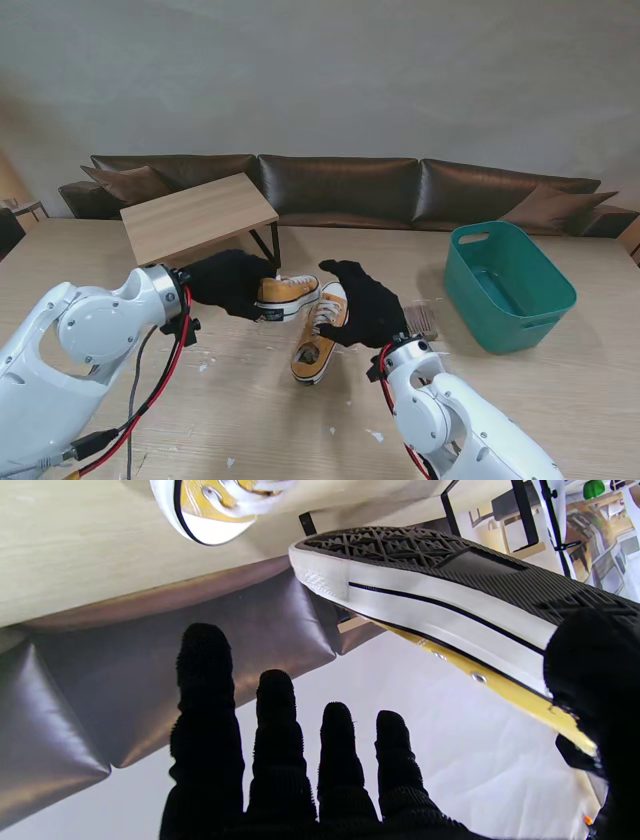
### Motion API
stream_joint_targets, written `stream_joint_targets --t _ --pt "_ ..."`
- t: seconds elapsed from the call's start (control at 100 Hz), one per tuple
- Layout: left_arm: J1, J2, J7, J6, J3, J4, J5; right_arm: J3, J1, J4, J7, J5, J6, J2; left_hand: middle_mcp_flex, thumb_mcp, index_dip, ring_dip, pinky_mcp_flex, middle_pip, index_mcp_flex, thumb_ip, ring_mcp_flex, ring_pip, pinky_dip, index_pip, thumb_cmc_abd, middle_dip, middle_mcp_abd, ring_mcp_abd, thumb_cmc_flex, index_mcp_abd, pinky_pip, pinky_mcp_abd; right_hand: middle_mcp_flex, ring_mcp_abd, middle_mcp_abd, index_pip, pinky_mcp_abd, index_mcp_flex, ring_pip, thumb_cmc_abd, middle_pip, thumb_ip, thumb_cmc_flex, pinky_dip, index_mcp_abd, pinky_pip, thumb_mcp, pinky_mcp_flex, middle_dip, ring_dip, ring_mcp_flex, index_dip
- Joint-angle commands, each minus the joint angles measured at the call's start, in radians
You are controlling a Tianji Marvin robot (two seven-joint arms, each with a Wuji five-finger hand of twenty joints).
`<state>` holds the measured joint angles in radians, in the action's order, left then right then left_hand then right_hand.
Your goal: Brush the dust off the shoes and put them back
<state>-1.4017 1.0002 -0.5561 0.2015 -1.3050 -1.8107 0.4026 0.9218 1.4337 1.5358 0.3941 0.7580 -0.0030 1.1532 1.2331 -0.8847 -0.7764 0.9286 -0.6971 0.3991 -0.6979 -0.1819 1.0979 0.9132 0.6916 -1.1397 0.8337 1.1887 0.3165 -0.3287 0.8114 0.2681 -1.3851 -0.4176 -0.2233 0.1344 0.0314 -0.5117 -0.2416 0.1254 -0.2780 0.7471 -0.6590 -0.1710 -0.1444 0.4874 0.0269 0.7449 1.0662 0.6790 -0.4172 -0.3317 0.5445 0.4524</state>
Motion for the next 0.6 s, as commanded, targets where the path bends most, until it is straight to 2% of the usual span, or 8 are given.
stream_joint_targets --t 0.0,0.15,0.36,0.51,0.56,0.59 --pt "0.019 -0.001 -0.024 -0.004 0.002 -0.03 -0.004 -0.011 -0.014 0.004 -0.009 0.007 0.002 0.018 0.027 -0.145 -0.171 0.014 0.014 0.025 -0.045 0.133 0.034 0.041 0.002 -0.272 -0.048 0.035 -0.122 0.062 0.108 0.165 -0.02 0.014 0.051 -0.003 0.008 0.04 0.019 -0.049 0.007 0.051 -0.002 -0.028 0.053 -0.017 0.025 -0.033 0.042 -0.524 0.024 0.012 -0.035 -0.039" --pt "0.039 -0.004 -0.051 -0.019 0.021 -0.037 -0.031 -0.06 -0.057 -0.016 0.028 0.039 0.045 0.027 0.022 -0.143 -0.178 0.016 0.019 0.027 -0.041 0.134 0.029 0.044 0.006 -0.269 -0.05 0.042 -0.121 0.063 0.108 0.166 -0.021 0.013 0.052 -0.002 0.026 0.077 0.014 -0.054 0.005 0.054 0.027 -0.031 0.083 -0.019 0.071 -0.051 0.044 -0.539 0.045 0.012 -0.05 -0.047" --pt "0.061 -0.005 -0.064 -0.031 0.045 -0.036 -0.052 -0.104 -0.097 -0.048 0.042 0.034 0.03 0.036 0.022 -0.139 -0.184 0.016 0.022 0.025 -0.041 0.133 0.027 0.049 0.009 -0.266 -0.053 0.043 -0.119 0.063 0.107 0.166 -0.021 0.015 0.047 -0.001 0.03 0.072 0.003 -0.042 -0.017 0.076 0.005 -0.037 0.105 -0.013 0.092 -0.056 0.066 -0.53 0.038 0.005 -0.033 -0.028" --pt "0.079 -0.004 -0.063 -0.031 0.058 -0.032 -0.061 -0.14 -0.123 -0.088 0.085 0.029 0.026 0.05 0.023 -0.139 -0.189 0.016 0.023 0.024 -0.04 0.134 0.026 0.051 0.012 -0.266 -0.053 0.045 -0.121 0.062 0.107 0.165 -0.022 0.014 -0.022 0.006 0.019 -0.086 -0.012 0.018 -0.085 0.087 -0.075 -0.039 0.083 0.014 0.079 -0.008 0.077 -0.484 -0.002 -0.024 0.039 0.013" --pt "0.084 -0.004 -0.063 -0.031 0.06 -0.035 -0.063 -0.154 -0.135 -0.108 0.118 0.027 0.023 0.06 0.022 -0.139 -0.191 0.016 0.023 0.023 -0.04 0.133 0.025 0.052 0.012 -0.265 -0.055 0.045 -0.116 0.064 0.107 0.164 -0.022 0.014 -0.115 0.006 -0.007 -0.173 -0.02 0.095 -0.133 0.067 -0.103 -0.03 0.037 0.023 0.049 0.032 0.07 -0.454 -0.027 -0.047 0.098 0.026" --pt "0.085 -0.004 -0.063 -0.031 0.06 -0.037 -0.064 -0.161 -0.14 -0.117 0.134 0.024 0.02 0.065 0.023 -0.138 -0.192 0.016 0.023 0.023 -0.039 0.133 0.026 0.054 0.013 -0.264 -0.055 0.045 -0.12 0.065 0.106 0.164 -0.022 0.014 -0.202 0.008 -0.031 -0.229 -0.024 0.175 -0.161 0.037 -0.111 -0.022 -0.002 0.028 0.027 0.062 0.062 -0.433 -0.039 -0.06 0.142 0.04"
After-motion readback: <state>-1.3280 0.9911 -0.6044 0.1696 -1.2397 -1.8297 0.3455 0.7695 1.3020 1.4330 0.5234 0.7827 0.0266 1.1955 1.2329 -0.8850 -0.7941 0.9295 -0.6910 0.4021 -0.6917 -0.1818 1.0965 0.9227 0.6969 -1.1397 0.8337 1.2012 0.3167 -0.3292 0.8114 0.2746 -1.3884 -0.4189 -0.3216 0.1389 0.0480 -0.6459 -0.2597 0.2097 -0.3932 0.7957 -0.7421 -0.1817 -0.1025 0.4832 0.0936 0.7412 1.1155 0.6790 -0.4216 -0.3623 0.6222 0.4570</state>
